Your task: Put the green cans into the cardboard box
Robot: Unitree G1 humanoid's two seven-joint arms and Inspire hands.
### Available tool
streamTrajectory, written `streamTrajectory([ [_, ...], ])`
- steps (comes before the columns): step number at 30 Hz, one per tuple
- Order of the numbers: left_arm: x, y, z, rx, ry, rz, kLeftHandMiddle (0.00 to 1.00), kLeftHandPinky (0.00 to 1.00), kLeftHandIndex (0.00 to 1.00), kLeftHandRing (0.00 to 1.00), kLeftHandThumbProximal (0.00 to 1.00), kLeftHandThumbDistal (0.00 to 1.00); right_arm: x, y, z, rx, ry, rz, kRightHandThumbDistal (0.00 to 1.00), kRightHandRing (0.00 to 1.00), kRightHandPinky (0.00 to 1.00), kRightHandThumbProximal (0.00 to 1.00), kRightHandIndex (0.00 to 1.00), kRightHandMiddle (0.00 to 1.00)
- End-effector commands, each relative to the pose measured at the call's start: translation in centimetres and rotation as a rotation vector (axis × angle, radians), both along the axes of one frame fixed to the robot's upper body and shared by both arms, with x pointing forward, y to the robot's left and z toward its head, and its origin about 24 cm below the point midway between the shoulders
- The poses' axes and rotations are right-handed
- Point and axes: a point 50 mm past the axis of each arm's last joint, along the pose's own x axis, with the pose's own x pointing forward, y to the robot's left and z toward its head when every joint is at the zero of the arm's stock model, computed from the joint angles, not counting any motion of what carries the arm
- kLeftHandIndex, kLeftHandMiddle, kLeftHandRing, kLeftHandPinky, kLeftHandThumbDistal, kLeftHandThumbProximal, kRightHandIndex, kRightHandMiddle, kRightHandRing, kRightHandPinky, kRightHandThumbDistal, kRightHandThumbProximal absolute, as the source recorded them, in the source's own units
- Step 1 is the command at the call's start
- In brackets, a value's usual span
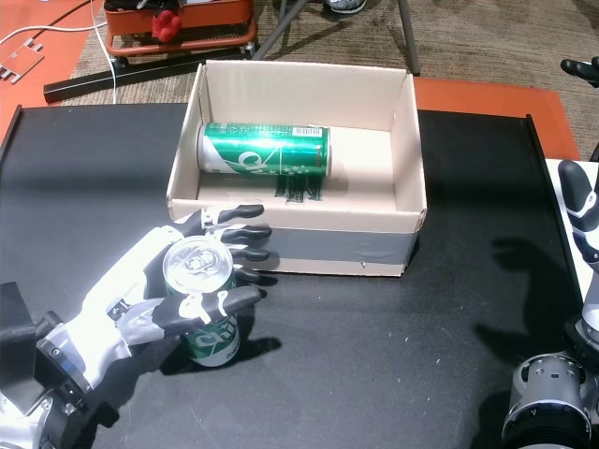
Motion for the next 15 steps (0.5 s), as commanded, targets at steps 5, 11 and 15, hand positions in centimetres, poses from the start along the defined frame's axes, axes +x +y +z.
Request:
streamTrajectory([
  [5,-0.52,0.05,-0.79,0.034,0.043,-0.038,0.71,0.75,0.67,0.74,0.25,1.00,-0.17,0.02,-0.14,-0.011,0.009,0.006,1.00,0.62,0.88,0.68,0.60,0.57],
  [11,-0.43,0.02,-0.73,0.086,0.027,-0.039,0.64,0.70,0.58,0.68,0.10,0.88,-0.19,0.02,-0.12,-0.004,0.013,0.005,1.00,0.61,0.87,0.65,0.60,0.57],
  [15,-0.40,-0.01,-0.80,0.083,0.034,-0.023,0.61,0.68,0.55,0.66,0.04,0.83,-0.20,-0.04,-0.05,-0.011,0.006,0.011,1.00,0.62,0.88,0.66,0.61,0.57],
])
